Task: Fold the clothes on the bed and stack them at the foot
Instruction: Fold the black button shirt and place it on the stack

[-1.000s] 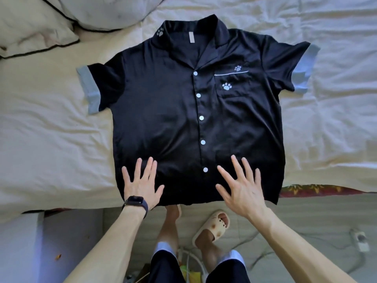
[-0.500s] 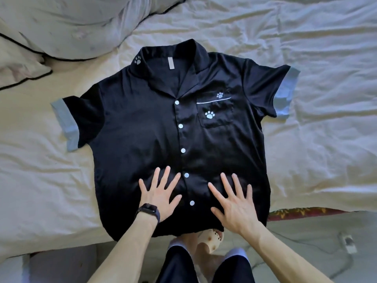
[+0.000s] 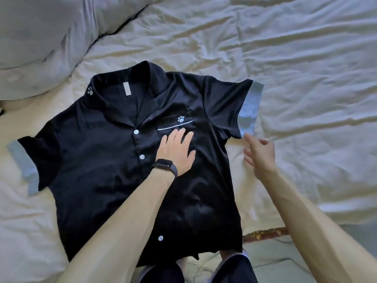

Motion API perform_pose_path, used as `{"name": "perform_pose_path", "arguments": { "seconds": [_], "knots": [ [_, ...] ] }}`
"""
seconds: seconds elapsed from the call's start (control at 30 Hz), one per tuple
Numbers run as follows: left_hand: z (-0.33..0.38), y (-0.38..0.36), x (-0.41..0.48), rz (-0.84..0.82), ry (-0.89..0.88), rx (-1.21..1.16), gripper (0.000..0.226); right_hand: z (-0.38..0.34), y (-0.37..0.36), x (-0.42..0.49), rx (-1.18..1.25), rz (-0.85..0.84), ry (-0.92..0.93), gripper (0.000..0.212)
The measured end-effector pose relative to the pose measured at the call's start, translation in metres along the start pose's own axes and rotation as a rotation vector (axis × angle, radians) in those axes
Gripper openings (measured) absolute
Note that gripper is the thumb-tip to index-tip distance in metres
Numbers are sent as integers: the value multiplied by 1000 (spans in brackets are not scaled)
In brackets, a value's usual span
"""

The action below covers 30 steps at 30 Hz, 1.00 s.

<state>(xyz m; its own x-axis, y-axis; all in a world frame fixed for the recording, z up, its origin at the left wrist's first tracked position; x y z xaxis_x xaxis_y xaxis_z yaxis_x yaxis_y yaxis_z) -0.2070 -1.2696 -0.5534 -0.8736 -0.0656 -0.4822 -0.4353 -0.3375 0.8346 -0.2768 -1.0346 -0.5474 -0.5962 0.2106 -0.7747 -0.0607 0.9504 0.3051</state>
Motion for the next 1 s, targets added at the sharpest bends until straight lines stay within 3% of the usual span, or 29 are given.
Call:
{"name": "perform_pose_path", "arguments": {
  "seconds": [0.1,0.17,0.27,0.47,0.6,0.73,0.87,1.0],
  "knots": [
    [48,13,56,-15,-32,-77,65,-16,2,28,49,-84,-40,27],
    [79,26,96,-9,-66,-69,65,-17,3,41,45,-93,-38,25],
    [119,42,153,-22,-155,9,67,-7,5,51,32,-124,-49,49],
    [158,62,238,-56,-144,72,53,12,5,61,-20,-106,-55,26],
    [162,65,264,-43,-127,28,25,14,4,63,36,-40,-89,9],
    [159,69,270,-19,-66,-37,22,11,2,61,82,80,-130,10],
    [172,63,270,-173,-46,-117,22,6,2,59,74,75,-136,4],
    [184,72,275,-209,-74,-94,25,3,7,57,63,49,-128,20]
  ]
}}
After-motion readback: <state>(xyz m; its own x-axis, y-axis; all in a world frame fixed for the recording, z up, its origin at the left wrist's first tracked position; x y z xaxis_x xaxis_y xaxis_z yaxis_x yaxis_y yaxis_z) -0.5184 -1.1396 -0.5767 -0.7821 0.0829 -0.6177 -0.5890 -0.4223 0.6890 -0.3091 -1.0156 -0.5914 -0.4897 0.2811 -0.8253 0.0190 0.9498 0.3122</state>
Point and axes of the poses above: each hand's wrist, its own x-axis towards the middle knuckle, its own y-axis out of the back of the hand, z = x × y, the point moved 1 cm from there along x, towards the middle knuckle, and after that the axes turned 8 degrees about -x, right-handed, at the moved point
